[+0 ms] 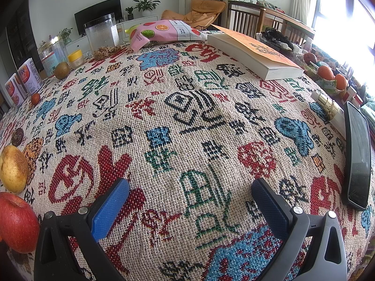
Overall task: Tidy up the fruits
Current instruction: 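Grasp the mandarin with the left tool while the right tool grasps the red apple, then lift the mandarin and red apple and carry both over the white box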
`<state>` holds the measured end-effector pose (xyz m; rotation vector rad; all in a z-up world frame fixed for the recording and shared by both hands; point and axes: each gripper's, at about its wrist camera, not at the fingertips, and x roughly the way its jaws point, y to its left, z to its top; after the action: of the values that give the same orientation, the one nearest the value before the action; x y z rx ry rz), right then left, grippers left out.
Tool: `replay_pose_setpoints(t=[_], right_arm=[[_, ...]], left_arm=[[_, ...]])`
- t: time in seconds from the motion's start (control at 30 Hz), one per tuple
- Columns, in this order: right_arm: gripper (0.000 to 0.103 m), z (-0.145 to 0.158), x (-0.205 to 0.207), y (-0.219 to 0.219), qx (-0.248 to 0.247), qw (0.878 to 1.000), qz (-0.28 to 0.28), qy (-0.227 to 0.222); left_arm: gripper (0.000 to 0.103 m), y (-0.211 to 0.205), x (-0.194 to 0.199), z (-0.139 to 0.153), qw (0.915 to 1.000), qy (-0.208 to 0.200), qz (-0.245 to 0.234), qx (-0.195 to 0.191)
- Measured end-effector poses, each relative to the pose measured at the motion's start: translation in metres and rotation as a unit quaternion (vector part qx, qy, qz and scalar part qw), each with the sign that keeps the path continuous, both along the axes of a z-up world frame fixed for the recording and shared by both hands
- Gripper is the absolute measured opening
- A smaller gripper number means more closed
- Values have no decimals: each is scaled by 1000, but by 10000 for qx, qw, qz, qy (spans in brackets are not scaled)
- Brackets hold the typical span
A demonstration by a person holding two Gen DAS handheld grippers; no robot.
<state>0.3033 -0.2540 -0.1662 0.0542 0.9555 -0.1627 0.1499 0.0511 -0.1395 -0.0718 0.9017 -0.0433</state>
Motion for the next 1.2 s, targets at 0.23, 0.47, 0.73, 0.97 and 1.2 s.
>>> replay_pose_setpoints(t=[0.23,0.47,0.73,0.97,1.2], right_arm=[[90,37,-24,21,1206,9822,1345,-517],[88,68,-81,137,909,8898,4441,-531],[58,45,-24,107,1649,9214,3518,-54],[58,31,9,61,2970,9361,1882,80],[61,19,37,59,3172,9409,1146,301]], left_arm=[[31,10,-4,0,9999,30,48,-143],[31,6,-2,0,9999,-12,103,-94],[31,10,-3,0,9998,-15,78,-189],[32,9,0,0,9997,24,129,-190],[32,10,1,1,9996,85,143,-244]])
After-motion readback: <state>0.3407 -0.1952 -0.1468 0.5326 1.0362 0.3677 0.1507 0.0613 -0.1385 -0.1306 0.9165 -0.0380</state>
